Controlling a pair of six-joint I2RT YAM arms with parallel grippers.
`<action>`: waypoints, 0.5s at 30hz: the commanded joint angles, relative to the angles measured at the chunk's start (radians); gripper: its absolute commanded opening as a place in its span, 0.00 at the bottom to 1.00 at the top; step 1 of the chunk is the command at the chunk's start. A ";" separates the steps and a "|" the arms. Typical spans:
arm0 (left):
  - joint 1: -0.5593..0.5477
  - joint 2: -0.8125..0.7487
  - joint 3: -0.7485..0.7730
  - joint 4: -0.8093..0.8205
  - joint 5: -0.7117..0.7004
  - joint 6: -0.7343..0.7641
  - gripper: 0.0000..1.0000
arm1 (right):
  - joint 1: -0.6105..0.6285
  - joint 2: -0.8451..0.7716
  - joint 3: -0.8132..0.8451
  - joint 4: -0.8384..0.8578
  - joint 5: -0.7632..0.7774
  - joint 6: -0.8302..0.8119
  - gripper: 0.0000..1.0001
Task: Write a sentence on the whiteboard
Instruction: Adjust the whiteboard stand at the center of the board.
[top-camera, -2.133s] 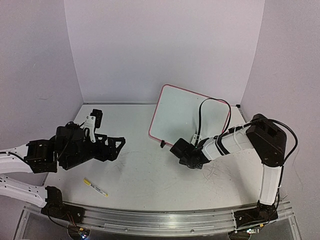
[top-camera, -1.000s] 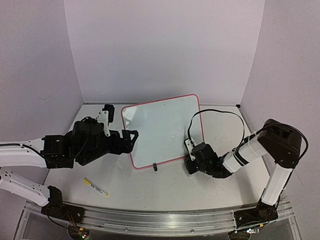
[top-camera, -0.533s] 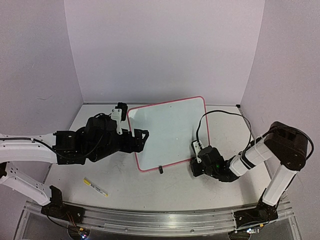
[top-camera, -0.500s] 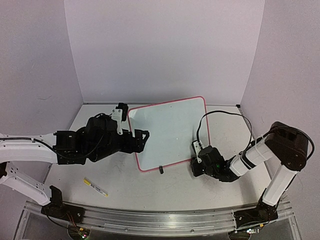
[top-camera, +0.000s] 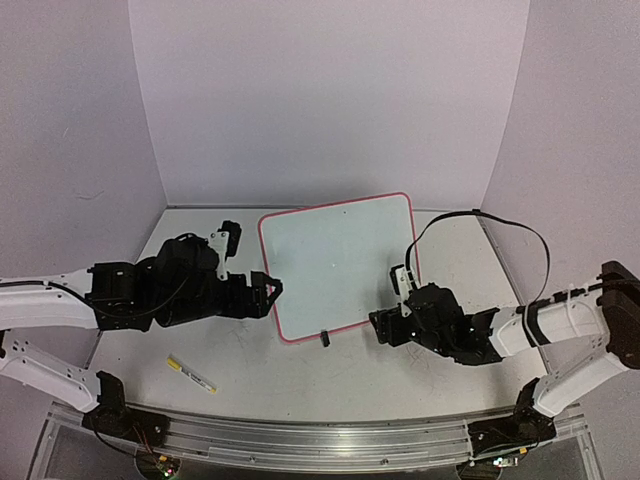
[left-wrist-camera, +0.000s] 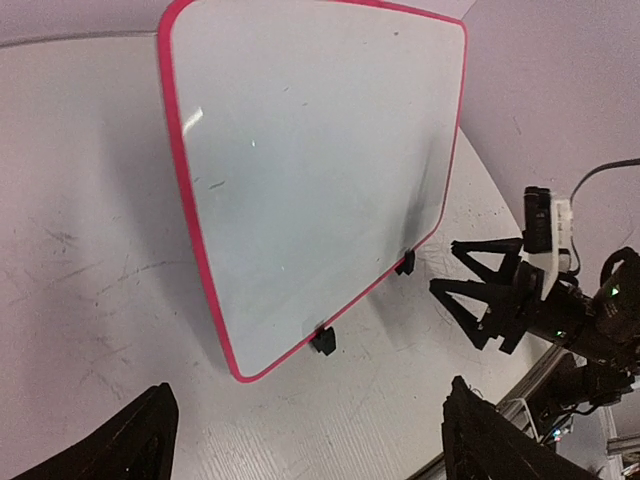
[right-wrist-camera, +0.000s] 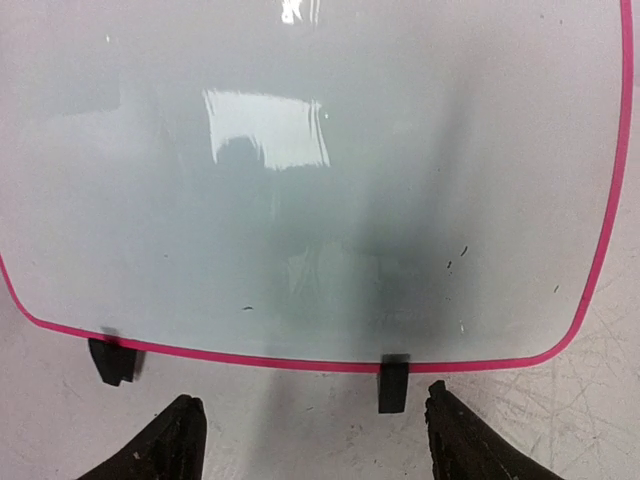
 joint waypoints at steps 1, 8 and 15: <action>0.062 -0.069 -0.086 -0.161 0.083 -0.220 0.93 | 0.017 -0.132 -0.036 -0.099 0.050 0.079 0.78; 0.236 -0.058 -0.214 -0.361 0.174 -0.498 0.94 | 0.017 -0.305 -0.054 -0.146 0.053 0.077 0.79; 0.239 -0.078 -0.247 -0.516 0.098 -0.787 0.90 | 0.017 -0.399 -0.036 -0.172 0.060 0.031 0.77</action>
